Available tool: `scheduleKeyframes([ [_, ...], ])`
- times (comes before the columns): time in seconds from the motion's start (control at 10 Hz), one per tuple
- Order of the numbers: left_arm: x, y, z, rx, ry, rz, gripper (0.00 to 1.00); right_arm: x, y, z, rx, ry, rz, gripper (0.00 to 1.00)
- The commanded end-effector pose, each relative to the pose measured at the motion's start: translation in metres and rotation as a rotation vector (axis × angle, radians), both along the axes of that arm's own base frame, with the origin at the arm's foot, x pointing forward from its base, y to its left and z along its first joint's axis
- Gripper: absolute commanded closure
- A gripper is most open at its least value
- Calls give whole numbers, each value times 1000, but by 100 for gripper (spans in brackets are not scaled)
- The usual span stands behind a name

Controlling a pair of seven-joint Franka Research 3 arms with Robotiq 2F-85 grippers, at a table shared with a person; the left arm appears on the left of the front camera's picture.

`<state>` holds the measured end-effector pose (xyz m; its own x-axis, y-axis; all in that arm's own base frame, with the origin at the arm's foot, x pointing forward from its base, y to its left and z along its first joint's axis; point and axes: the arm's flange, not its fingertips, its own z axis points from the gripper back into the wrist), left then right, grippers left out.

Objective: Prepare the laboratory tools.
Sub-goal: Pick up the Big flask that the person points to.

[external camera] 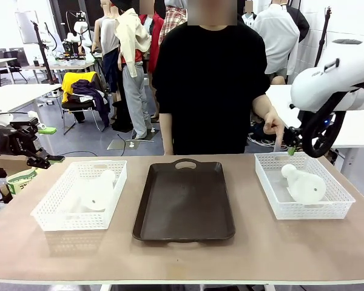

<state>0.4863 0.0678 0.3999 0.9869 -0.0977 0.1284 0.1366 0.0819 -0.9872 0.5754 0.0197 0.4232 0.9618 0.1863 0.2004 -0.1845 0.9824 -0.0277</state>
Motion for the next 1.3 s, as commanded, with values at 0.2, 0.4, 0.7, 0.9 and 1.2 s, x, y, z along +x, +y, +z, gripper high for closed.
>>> scheduleKeyframes([
  [0.2, -2, 2, 1, 15, -4, -7, 0, 25, 11, -21, -6, 87, -27, 0],
  [0.4, -2, 2, 1, 15, -4, -7, 0, 36, 10, -35, 7, 103, -37, 0],
  [0.7, -2, 2, 1, 15, -4, -7, 0, 48, 12, -50, 16, 142, -58, 0],
  [0.9, -2, 2, 1, 15, -4, -7, 0, 56, 9, -59, 2, 168, -81, 0],
  [1.2, -2, 2, 1, 15, -4, -7, 0, 59, 8, -69, -7, 177, -95, 0],
])
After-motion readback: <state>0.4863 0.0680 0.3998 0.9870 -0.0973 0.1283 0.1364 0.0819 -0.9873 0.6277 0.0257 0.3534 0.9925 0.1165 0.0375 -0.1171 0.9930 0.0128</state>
